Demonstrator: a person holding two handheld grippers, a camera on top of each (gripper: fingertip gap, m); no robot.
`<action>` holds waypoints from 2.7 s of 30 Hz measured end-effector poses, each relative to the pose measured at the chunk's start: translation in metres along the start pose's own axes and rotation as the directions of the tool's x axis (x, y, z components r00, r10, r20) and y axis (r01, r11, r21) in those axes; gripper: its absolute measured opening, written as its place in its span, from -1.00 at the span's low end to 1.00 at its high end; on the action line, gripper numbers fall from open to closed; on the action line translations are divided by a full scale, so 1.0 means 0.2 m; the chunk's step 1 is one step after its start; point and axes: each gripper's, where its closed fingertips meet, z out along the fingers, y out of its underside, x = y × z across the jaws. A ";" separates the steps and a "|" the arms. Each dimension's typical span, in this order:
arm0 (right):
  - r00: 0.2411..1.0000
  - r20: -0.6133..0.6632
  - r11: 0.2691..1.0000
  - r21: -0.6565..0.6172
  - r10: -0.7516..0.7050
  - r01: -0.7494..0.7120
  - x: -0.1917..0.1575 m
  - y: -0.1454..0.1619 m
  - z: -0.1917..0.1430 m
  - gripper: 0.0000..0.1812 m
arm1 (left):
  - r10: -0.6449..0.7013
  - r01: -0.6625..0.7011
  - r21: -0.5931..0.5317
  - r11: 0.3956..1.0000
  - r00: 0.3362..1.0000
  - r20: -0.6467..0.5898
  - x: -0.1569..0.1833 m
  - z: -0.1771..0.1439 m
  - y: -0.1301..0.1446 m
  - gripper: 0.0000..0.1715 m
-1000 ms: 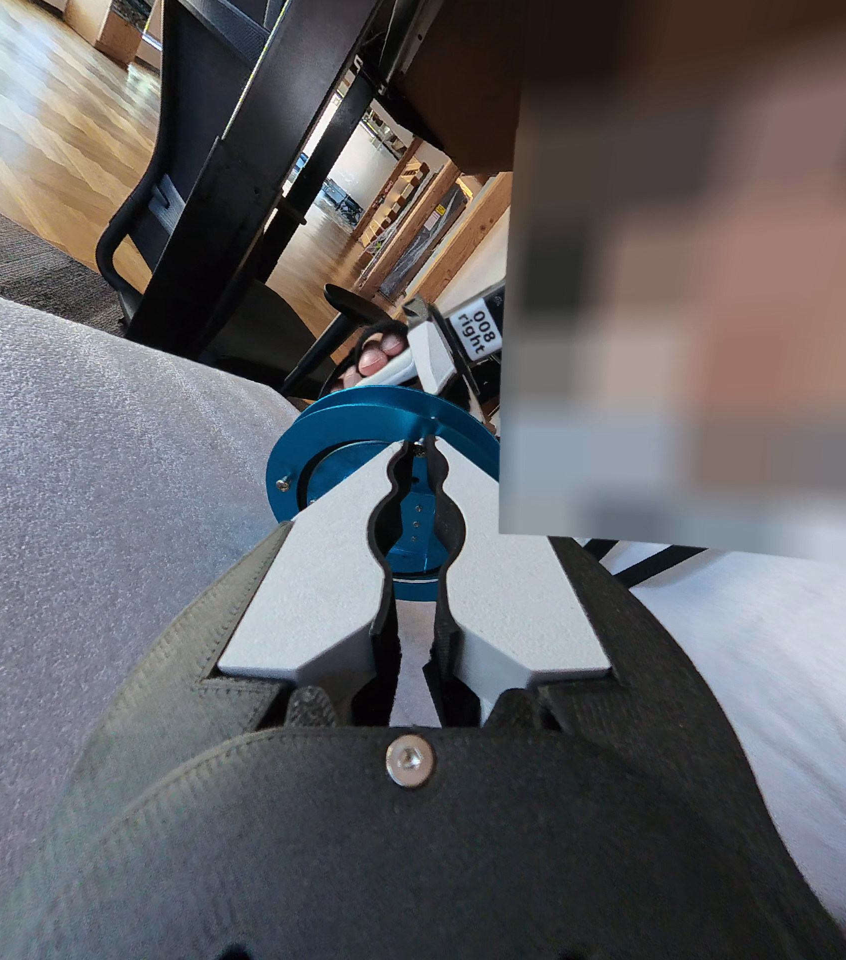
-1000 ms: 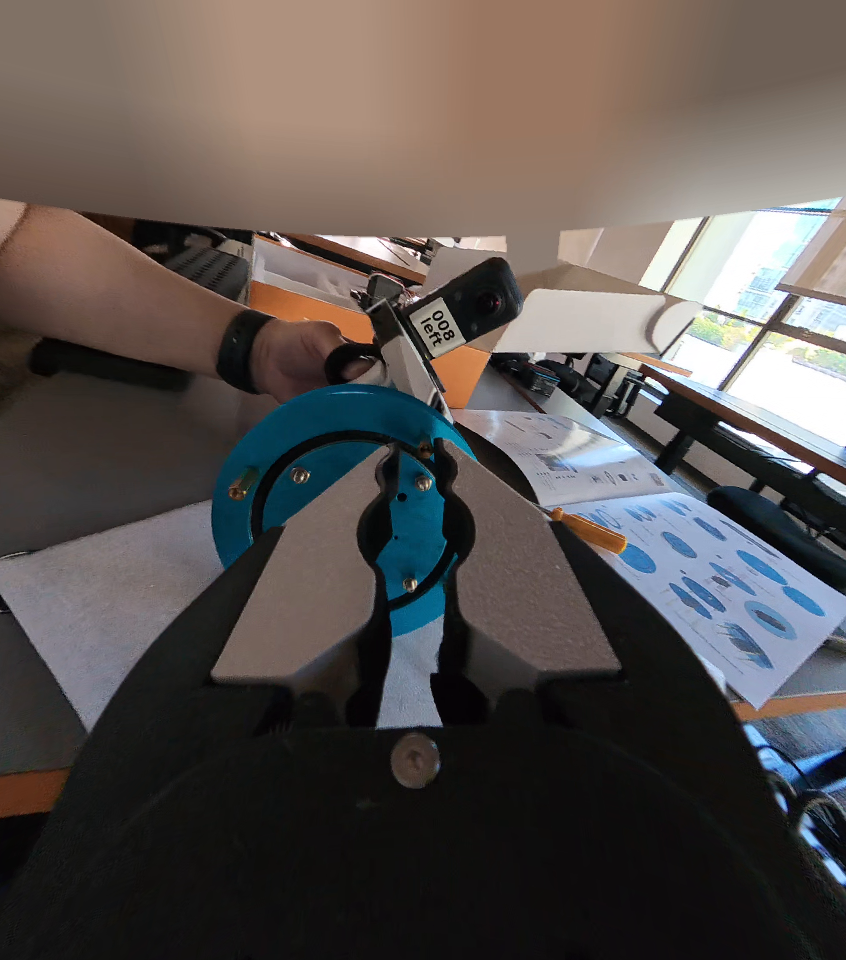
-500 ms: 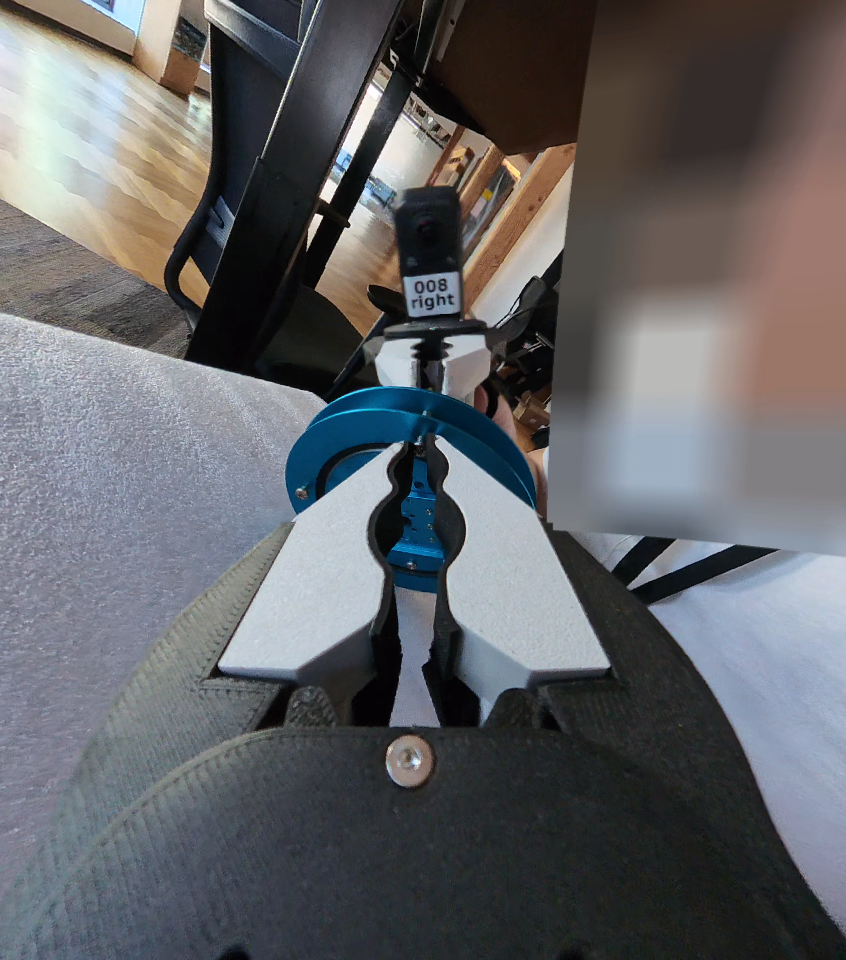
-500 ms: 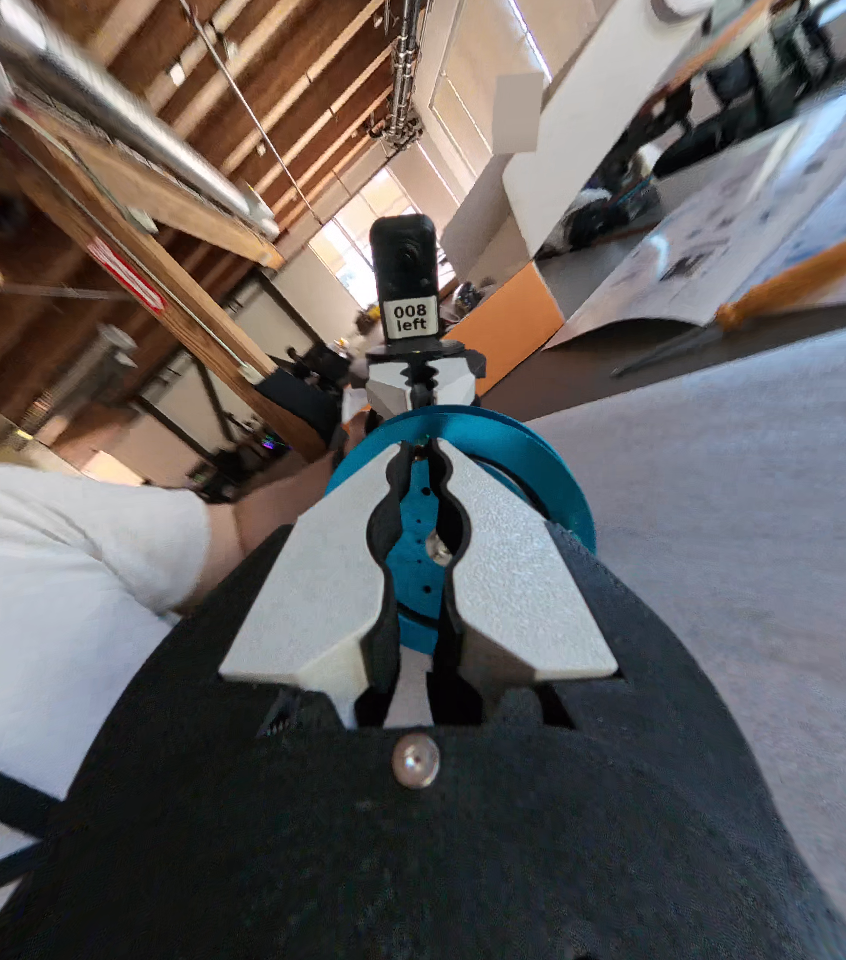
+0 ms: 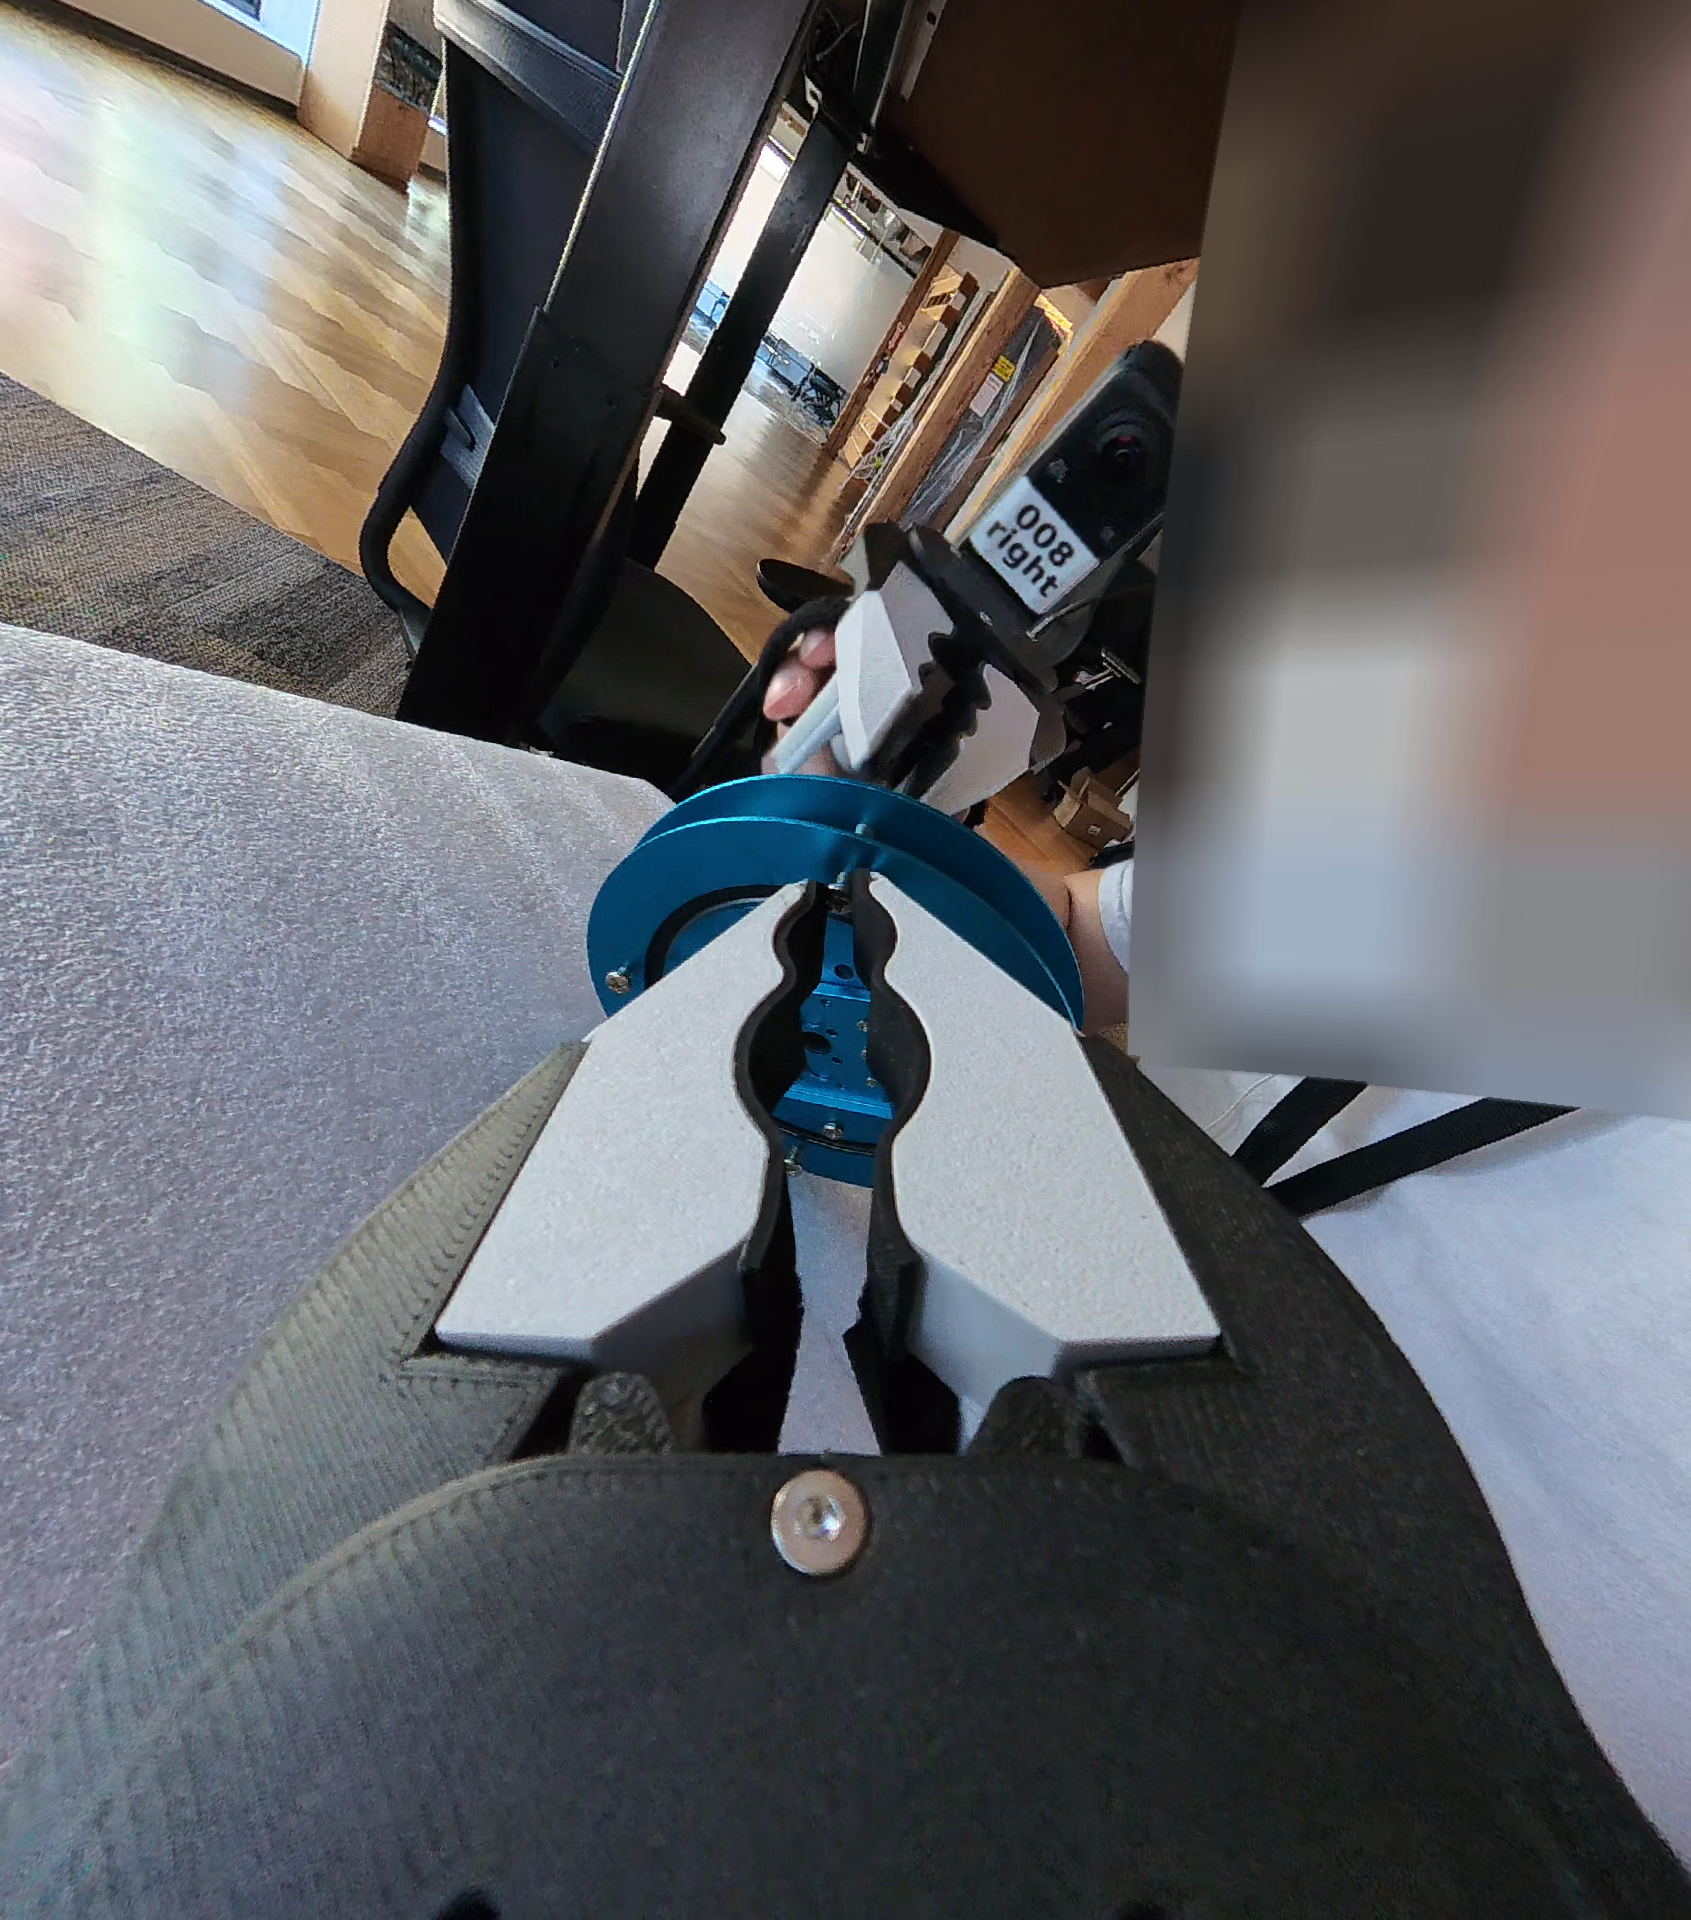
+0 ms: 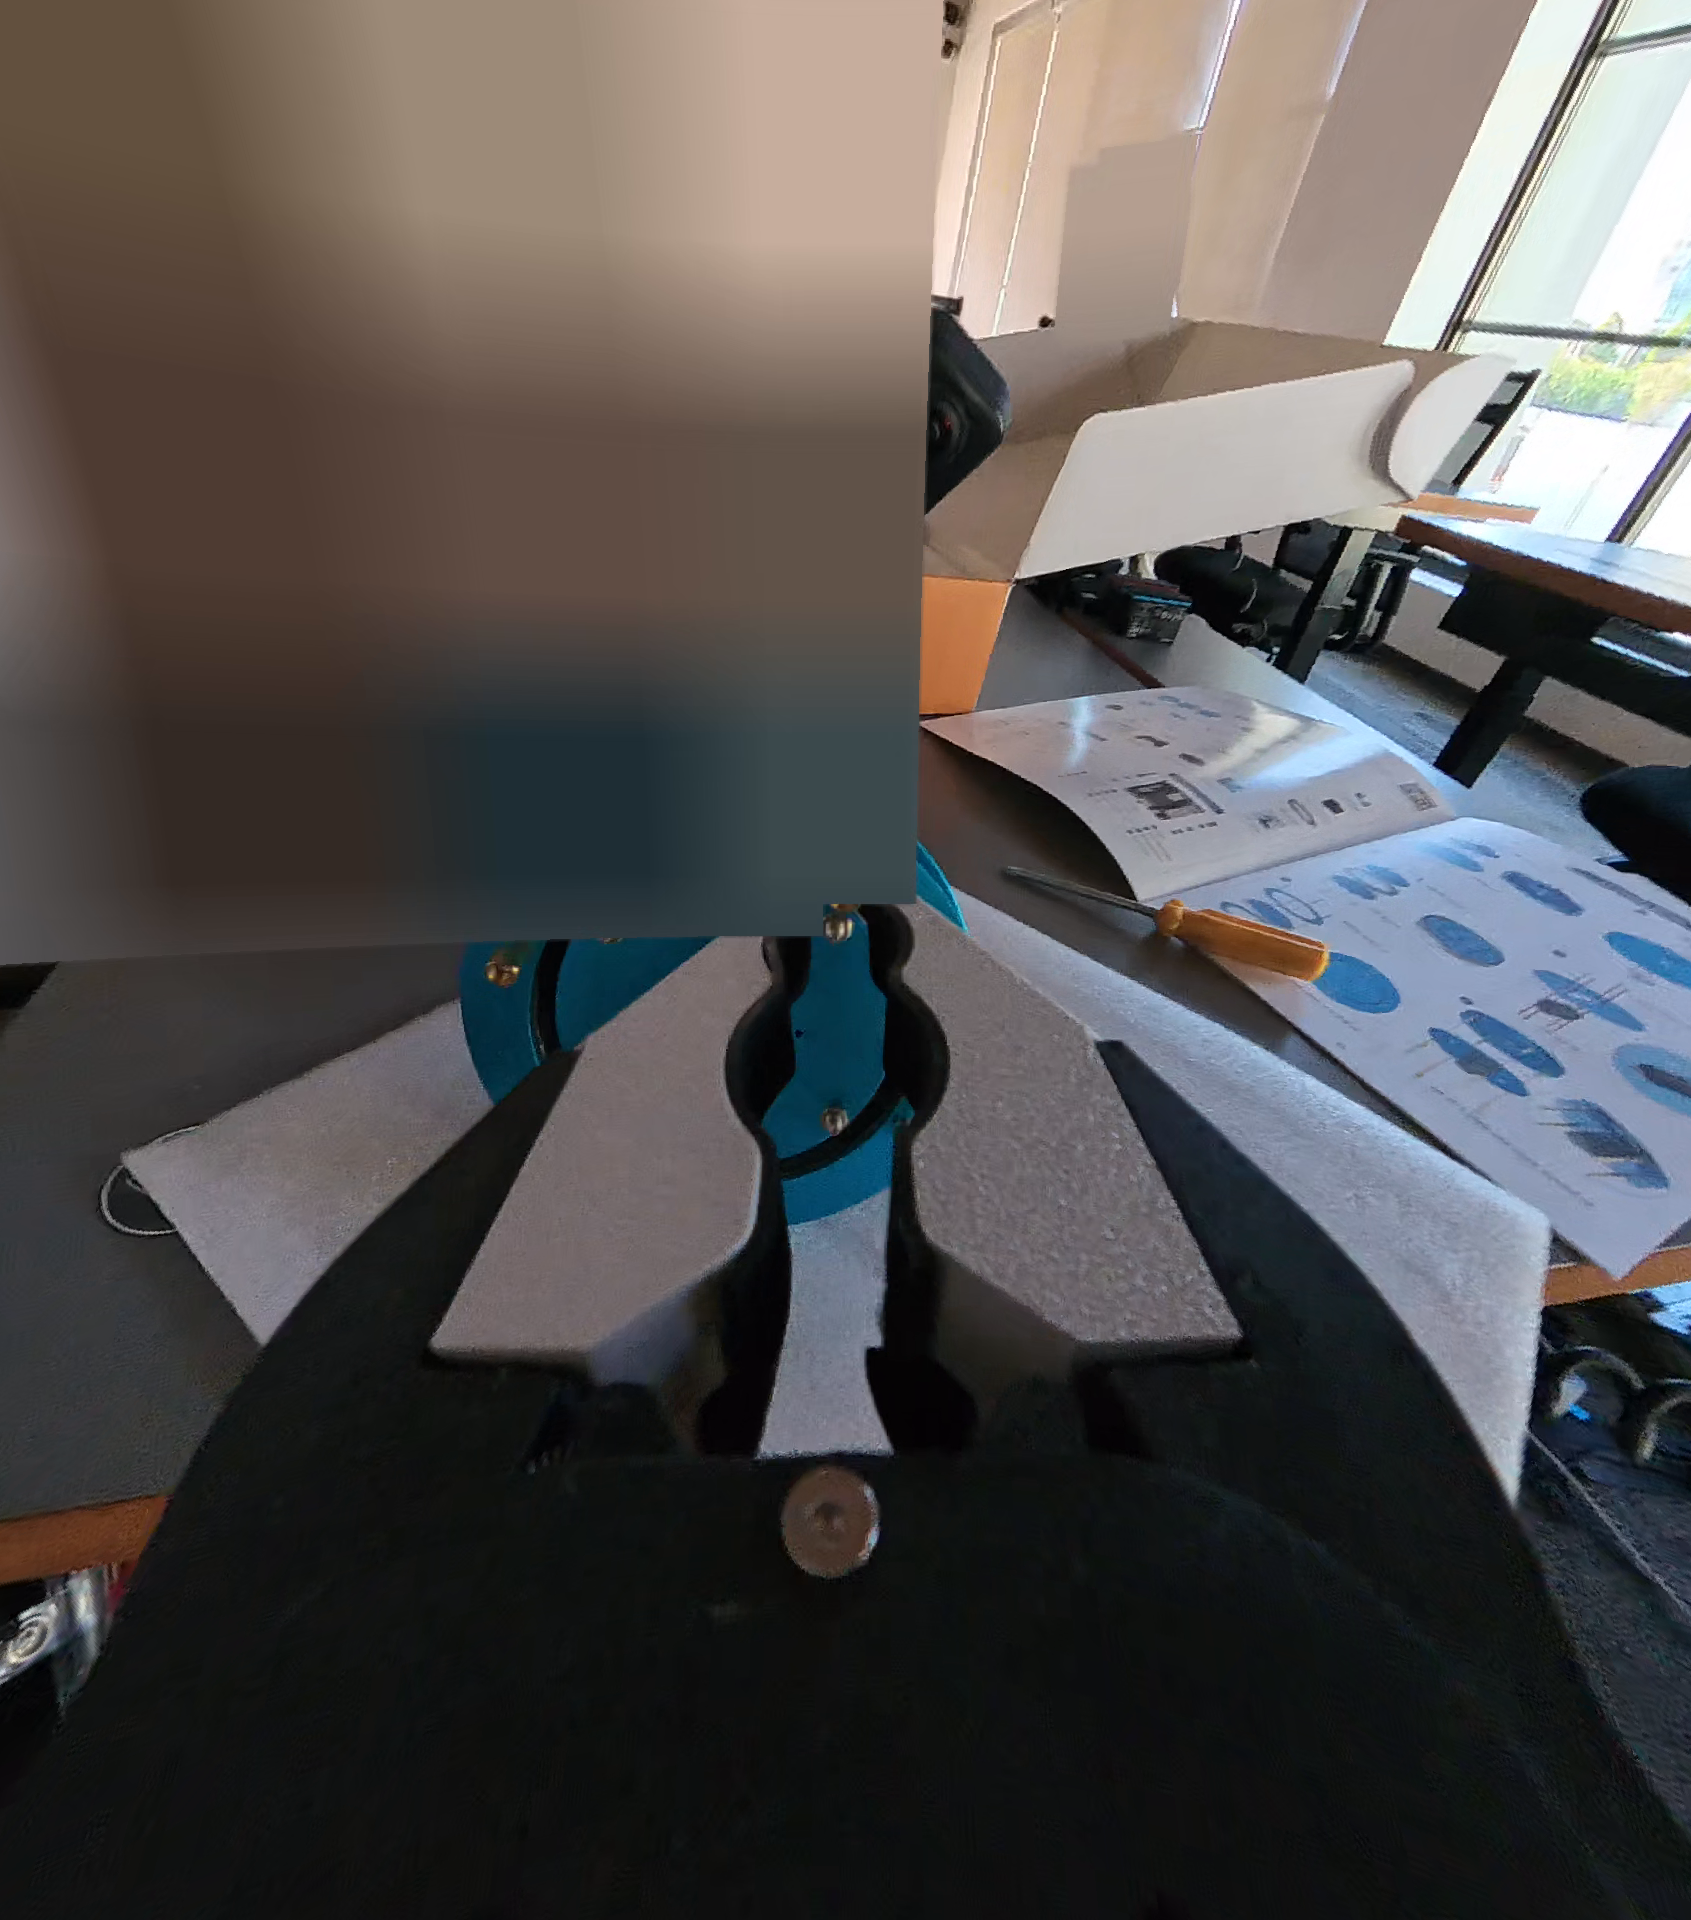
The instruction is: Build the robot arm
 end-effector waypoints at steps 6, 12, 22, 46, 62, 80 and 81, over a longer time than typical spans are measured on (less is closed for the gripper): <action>0.994 -0.016 0.993 -0.051 -0.111 0.110 0.01 0.00 0.02 -0.88 | 0.000 0.000 -0.004 1.000 1.000 -0.002 0.00 0.01 0.00 -0.96; 0.993 -0.020 0.988 -0.104 -0.117 0.114 0.00 0.02 0.05 -0.95 | 0.011 -0.011 -0.005 1.000 1.000 0.007 0.00 0.01 0.00 -0.96; 0.862 0.049 0.862 -0.080 0.505 -0.500 -0.01 0.03 0.03 -0.96 | 0.116 -0.114 -0.039 0.993 0.991 0.066 0.02 0.02 0.00 -0.96; 0.983 -0.006 0.943 -0.280 0.184 -0.179 -0.01 0.03 0.03 -0.95 | 0.175 -0.169 -0.065 0.983 0.980 0.100 0.02 0.01 0.01 -0.96; 0.999 0.027 0.964 -0.262 0.043 -0.034 -0.02 0.04 0.02 -0.96 | 0.186 -0.180 -0.074 0.981 0.978 0.090 0.04 0.03 0.01 -0.96; 0.972 0.047 0.957 -0.195 0.229 -0.216 -0.03 -0.02 0.01 -0.96 | 0.192 -0.186 -0.074 0.980 0.977 0.089 0.04 0.03 0.01 -0.96; 0.986 0.033 0.968 -0.196 0.166 -0.157 -0.03 -0.03 0.01 -1.00 | 0.189 -0.184 -0.072 0.980 0.978 0.085 0.04 0.03 0.01 -0.96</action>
